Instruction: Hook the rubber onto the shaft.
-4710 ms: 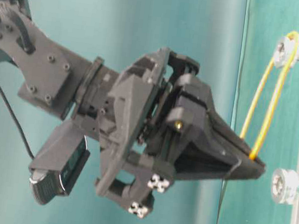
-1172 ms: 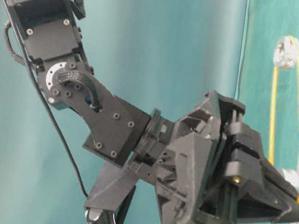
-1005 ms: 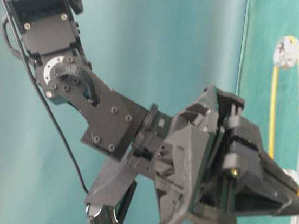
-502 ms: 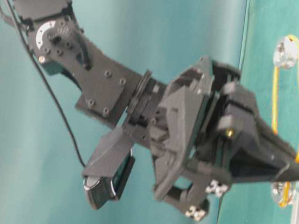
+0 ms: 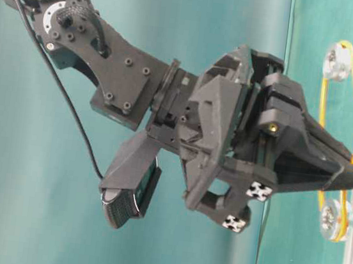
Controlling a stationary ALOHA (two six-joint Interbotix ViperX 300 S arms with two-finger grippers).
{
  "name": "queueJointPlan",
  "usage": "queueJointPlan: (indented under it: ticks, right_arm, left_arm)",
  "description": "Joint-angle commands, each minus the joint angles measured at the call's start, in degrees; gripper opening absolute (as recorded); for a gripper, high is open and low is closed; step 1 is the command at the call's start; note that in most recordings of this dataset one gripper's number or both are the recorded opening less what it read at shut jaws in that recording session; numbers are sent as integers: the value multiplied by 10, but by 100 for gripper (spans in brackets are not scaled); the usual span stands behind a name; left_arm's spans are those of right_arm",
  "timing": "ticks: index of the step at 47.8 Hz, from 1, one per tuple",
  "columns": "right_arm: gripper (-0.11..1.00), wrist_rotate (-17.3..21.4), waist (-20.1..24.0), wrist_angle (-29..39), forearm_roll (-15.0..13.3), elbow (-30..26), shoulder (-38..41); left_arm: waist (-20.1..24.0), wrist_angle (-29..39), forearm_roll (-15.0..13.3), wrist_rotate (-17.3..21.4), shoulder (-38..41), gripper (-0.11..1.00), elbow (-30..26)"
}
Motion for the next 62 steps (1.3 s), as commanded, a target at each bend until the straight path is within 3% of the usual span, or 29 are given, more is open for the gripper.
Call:
queueJointPlan:
  ticks: [1,36,41,48,52,62]
  right_arm:
    - [6,-1,1,-3,-1,-5,-25]
    - [8,-4,1,-3,-4,-5,-25]
    - [25,-4,1,-3,-6,-5,-25]
    - [68,-6,2,-3,-12,-5,-25]
    - [87,-11,3,-3,-16,-5,-25]
    - [87,-24,4,-3,-16,-7,-25]
  left_arm:
    - [0,-4,2,0,4,0,-18]
    - [-1,-4,2,0,4,0,-18]
    - [0,-4,2,0,4,0,-18]
    - [0,-4,2,0,4,0,-18]
    - [0,-4,1,0,4,0,-18]
    - [0,-4,2,0,4,0,-18]
